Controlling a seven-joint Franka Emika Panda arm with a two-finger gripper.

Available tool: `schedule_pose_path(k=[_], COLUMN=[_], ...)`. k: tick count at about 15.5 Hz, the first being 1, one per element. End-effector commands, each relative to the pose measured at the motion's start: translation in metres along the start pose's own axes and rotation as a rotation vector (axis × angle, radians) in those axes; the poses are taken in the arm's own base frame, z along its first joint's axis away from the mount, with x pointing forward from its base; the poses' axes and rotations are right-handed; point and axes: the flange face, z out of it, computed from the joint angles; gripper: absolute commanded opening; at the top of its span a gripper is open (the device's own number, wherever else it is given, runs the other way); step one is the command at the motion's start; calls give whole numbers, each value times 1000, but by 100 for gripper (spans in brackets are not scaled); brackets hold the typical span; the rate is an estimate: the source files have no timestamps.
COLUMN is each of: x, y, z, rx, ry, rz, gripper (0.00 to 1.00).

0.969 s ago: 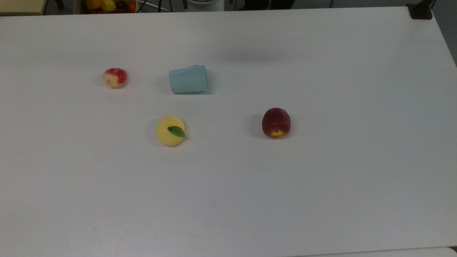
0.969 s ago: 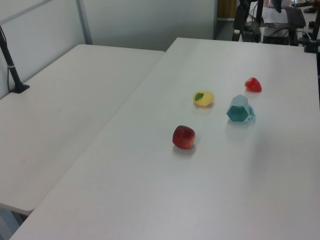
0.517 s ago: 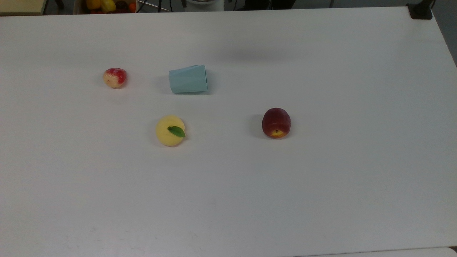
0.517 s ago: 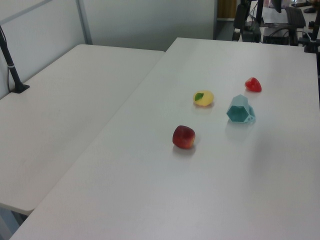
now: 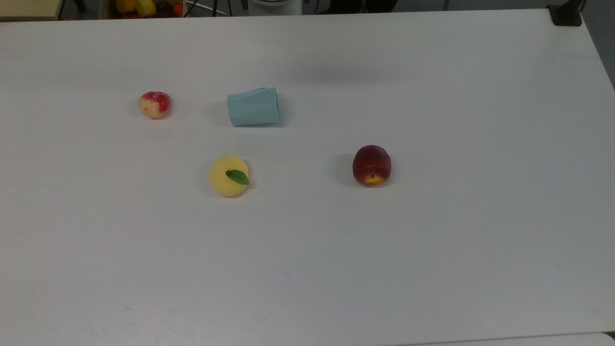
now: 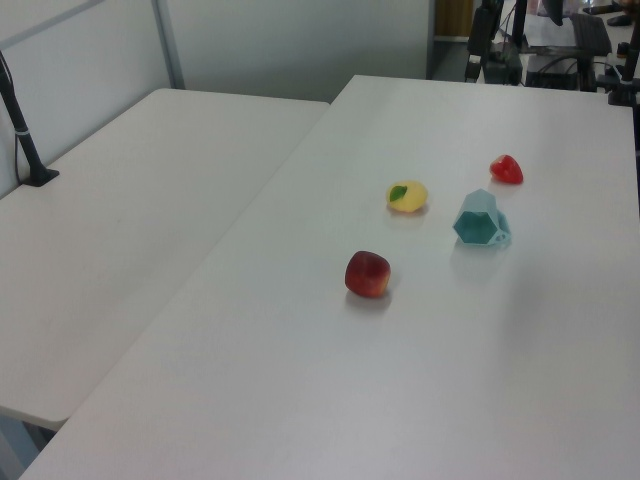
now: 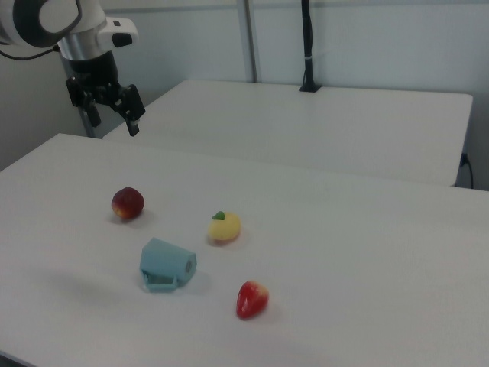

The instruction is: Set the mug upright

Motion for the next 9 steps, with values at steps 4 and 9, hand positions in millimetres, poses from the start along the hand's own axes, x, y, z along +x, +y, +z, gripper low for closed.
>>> schedule_pose_path(k=[4, 9], x=[-7, -7], y=[14, 13], z=[-7, -5], rx=[2, 9], ry=[3, -3], rz=[11, 11], gripper=[100, 100])
